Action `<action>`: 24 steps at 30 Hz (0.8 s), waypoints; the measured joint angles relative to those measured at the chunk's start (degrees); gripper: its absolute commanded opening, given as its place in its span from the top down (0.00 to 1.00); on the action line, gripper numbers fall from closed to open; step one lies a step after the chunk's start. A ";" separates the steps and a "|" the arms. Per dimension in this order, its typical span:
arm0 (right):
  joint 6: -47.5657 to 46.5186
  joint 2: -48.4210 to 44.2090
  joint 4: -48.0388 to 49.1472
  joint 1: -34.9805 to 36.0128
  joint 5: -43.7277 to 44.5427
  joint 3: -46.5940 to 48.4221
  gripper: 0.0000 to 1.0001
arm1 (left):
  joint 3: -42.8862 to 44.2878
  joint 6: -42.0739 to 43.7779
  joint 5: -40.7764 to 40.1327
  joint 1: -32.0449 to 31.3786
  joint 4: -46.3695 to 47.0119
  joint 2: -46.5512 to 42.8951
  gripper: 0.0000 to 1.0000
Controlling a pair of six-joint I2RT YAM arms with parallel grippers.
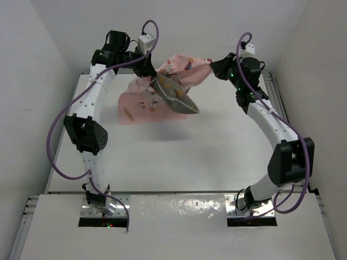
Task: Put the pillow into the pillowcase
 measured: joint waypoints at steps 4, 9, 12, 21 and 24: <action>-0.07 0.13 -1.40 0.00 -0.48 2.19 1.00 | -1.20 -0.59 -3.04 -0.04 0.90 -0.76 1.00; 0.07 0.20 -1.86 0.02 -0.55 2.67 1.00 | -3.52 -1.73 -5.99 0.00 1.25 -0.81 1.00; -0.33 0.20 -3.17 0.02 -0.46 2.64 1.00 | -3.56 -3.52 -7.96 0.13 2.14 -0.81 1.00; 0.50 -0.11 -6.71 0.00 -3.45 2.36 1.00 | -2.43 -7.06 -6.58 1.16 0.33 -0.81 1.00; 0.57 -0.92 -8.15 0.02 -4.85 2.36 1.00 | 0.90 -7.23 -5.70 1.11 -2.62 -0.81 1.00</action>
